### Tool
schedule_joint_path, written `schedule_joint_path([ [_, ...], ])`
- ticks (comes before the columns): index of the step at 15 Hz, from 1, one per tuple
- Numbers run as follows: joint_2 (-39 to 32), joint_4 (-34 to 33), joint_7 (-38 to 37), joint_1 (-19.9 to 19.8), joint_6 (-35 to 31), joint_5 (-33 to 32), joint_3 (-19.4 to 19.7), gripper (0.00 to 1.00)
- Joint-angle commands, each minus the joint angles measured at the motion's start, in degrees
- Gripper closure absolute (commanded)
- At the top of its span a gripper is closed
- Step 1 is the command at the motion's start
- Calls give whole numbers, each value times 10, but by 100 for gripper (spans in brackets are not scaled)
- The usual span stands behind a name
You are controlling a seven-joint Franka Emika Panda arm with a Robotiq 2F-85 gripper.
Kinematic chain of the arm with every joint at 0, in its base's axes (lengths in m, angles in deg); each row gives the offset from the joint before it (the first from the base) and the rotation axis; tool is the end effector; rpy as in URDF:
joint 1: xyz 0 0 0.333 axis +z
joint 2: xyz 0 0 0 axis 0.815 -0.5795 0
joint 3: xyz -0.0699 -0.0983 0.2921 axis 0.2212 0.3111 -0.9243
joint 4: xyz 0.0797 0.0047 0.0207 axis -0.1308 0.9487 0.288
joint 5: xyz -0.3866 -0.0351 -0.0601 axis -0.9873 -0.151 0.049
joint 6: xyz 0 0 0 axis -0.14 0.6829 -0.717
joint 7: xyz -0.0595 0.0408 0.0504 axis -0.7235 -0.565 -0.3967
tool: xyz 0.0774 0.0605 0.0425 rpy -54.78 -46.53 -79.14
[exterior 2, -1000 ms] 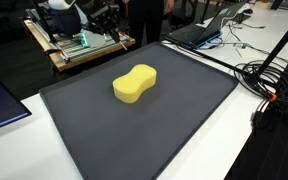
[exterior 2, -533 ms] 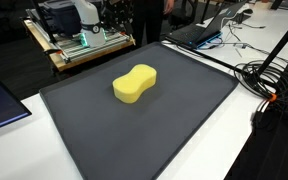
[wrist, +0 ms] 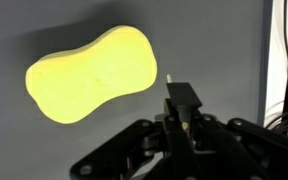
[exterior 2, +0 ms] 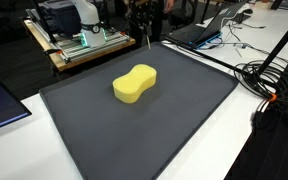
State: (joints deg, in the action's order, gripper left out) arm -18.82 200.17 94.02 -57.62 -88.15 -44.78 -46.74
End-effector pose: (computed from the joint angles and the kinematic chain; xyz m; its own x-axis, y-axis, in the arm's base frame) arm 0.5170 -0.0377 0.4010 0.9805 -0.1929 0.0363 -0.1778 -0.9511 -0.2526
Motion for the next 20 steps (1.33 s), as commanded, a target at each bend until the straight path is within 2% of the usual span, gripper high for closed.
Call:
schedule_joint_path([
  [1, -21, 33, 5, 8, -66, -23, -3, 97],
  [2, -14, 15, 0, 9, -36, -7, -2, 88],
  [7, -31, 24, 2, 8, -58, -13, -4, 88],
  [8, -44, 22, -12, 11, -79, -20, -6, 97],
  [11, -59, 30, -30, 13, -128, -29, -10, 97],
  [13, -71, 38, -45, 15, -171, -49, -11, 97],
  [16, -87, 51, -91, 18, -213, -114, -6, 97],
  [20, -99, 63, -138, 21, -220, -173, -5, 97],
])
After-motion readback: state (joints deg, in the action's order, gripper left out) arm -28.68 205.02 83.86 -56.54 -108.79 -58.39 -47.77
